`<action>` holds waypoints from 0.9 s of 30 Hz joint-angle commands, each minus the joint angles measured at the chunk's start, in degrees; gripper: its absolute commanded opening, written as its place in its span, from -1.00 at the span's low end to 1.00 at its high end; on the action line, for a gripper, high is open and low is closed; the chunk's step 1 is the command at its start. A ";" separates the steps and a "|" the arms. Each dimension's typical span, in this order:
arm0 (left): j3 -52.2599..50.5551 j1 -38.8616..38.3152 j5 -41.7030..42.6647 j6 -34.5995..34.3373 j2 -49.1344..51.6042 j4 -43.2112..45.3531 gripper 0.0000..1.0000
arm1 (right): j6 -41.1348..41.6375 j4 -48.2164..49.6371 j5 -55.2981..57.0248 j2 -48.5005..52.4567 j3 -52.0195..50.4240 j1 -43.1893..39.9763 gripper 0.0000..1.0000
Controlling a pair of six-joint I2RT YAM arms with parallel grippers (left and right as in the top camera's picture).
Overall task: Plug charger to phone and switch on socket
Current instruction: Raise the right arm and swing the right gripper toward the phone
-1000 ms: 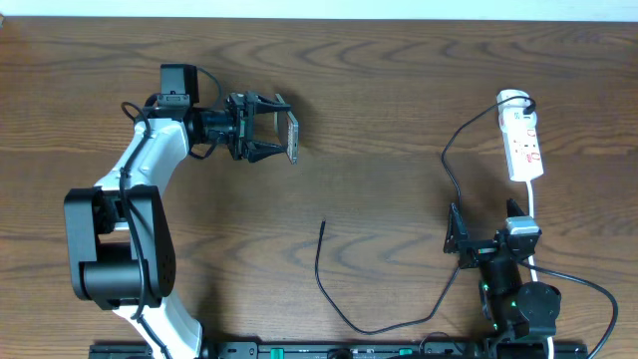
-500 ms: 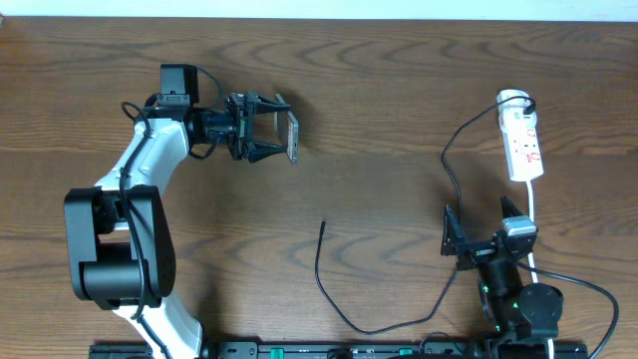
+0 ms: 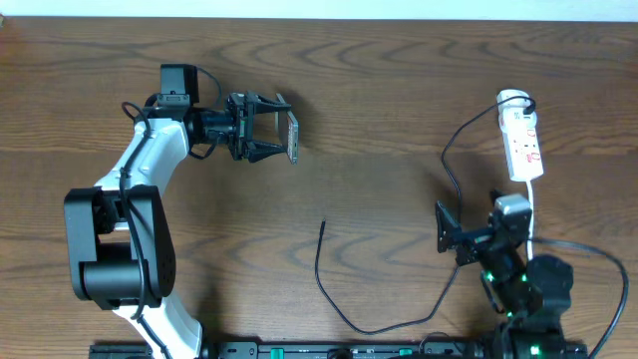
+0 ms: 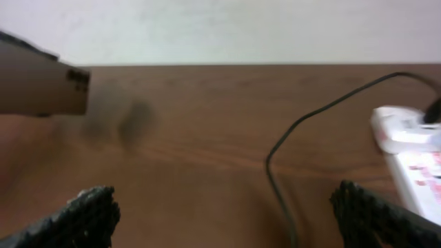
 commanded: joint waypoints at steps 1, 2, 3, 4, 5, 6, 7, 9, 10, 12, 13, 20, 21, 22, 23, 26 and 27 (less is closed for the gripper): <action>1.70 0.31 2.95 0.11 -0.87 0.28 -0.86 | 0.63 -0.33 -6.97 8.35 5.60 -0.50 0.98; 1.70 0.31 2.95 0.11 -0.87 0.28 -0.85 | 0.63 -0.59 -8.46 10.88 6.99 -0.52 0.99; 1.70 0.31 2.95 0.11 -0.87 0.28 -0.86 | 0.66 -1.01 -10.12 13.70 8.59 -0.52 0.99; 1.70 0.31 2.95 0.11 -0.87 0.28 -0.85 | 0.68 -1.53 -11.69 16.15 10.05 -0.50 0.99; 1.70 0.31 2.93 0.11 -0.87 0.28 -0.85 | 0.70 -2.36 -13.92 19.23 12.00 -0.50 0.98; 1.70 0.31 2.93 0.13 -0.87 0.28 -0.86 | 0.72 -3.17 -15.96 21.73 13.66 -0.50 0.99; 1.70 0.31 2.93 0.11 -0.87 0.28 -0.85 | 0.72 -4.11 -18.25 24.13 15.32 -0.50 0.98; 1.70 0.31 2.93 0.11 -0.87 0.28 -0.85 | 1.75 -6.58 -24.11 29.62 19.30 -0.50 0.99; 1.70 0.31 2.93 0.11 -0.87 0.28 -0.86 | 2.56 -7.30 -25.94 31.39 20.50 -0.50 0.99; 1.70 0.31 2.93 0.11 -0.87 0.28 -0.86 | 4.98 -8.44 -31.52 36.15 23.37 -0.50 0.99; 1.70 0.31 2.93 0.11 -0.87 0.28 -0.85 | 6.16 -8.26 -34.77 38.16 24.30 -0.48 0.98; 1.70 0.28 2.91 0.11 -0.87 0.28 -0.86 | 22.18 2.40 -47.93 48.17 25.81 -0.46 0.98; 1.70 0.28 2.91 0.11 -0.87 0.28 -0.86 | 24.74 2.95 -47.84 48.92 25.81 -0.46 0.99; 1.70 0.28 2.93 0.11 -0.87 0.28 -0.85 | 26.18 3.06 -47.82 49.33 25.81 -0.46 0.99; 1.70 0.31 2.91 0.09 -0.87 0.28 -0.86 | 28.00 3.06 -47.82 50.12 25.81 -0.46 0.98; 1.70 0.28 2.91 0.09 -0.87 0.28 -0.86 | 28.00 3.06 -47.82 50.49 25.79 -0.46 0.98; 1.70 0.28 2.91 0.09 -0.87 0.28 -0.85 | 27.63 3.06 -47.82 50.49 25.79 -0.46 0.99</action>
